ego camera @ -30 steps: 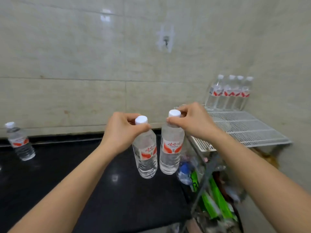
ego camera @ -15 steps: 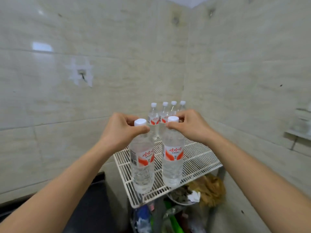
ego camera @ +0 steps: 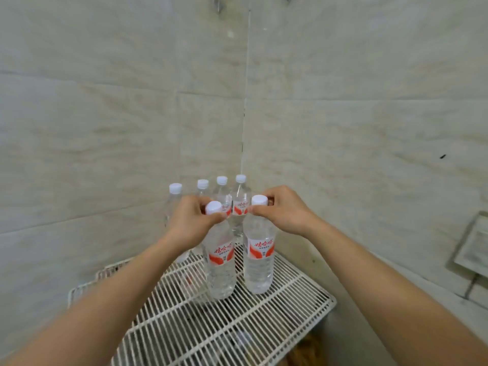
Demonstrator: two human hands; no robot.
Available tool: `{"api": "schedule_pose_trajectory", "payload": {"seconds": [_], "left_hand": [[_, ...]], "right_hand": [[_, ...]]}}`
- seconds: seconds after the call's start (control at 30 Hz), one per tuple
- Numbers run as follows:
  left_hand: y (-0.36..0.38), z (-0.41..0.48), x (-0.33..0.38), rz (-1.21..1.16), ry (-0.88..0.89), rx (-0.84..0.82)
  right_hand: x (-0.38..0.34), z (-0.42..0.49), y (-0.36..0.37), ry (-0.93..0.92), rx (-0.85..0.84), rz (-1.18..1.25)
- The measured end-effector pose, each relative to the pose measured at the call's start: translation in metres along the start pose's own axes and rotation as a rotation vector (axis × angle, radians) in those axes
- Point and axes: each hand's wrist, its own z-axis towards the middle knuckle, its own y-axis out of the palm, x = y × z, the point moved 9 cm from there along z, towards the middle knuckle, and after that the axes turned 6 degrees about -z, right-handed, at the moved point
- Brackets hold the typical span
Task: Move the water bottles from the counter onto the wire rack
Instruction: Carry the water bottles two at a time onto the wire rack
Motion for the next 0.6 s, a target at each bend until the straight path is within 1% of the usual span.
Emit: {"api": "schedule_pose_trajectory", "payload": {"seconds": [0.23, 0.43, 0.6], "left_hand": [[0.029, 0.060, -0.008, 0.076, -0.019, 0.080], [0.048, 0.094, -0.030, 0.069, -0.087, 0.084], [0.060, 0.108, -0.029, 0.108, -0.109, 0.086]], "right_hand": [[0.053, 0.067, 0.009, 0.019, -0.020, 0.011], [0.082, 0.111, 0.021, 0.012, -0.071, 0.029], [0.097, 0.133, 0.032, 0.004, -0.105, 0.037]]}}
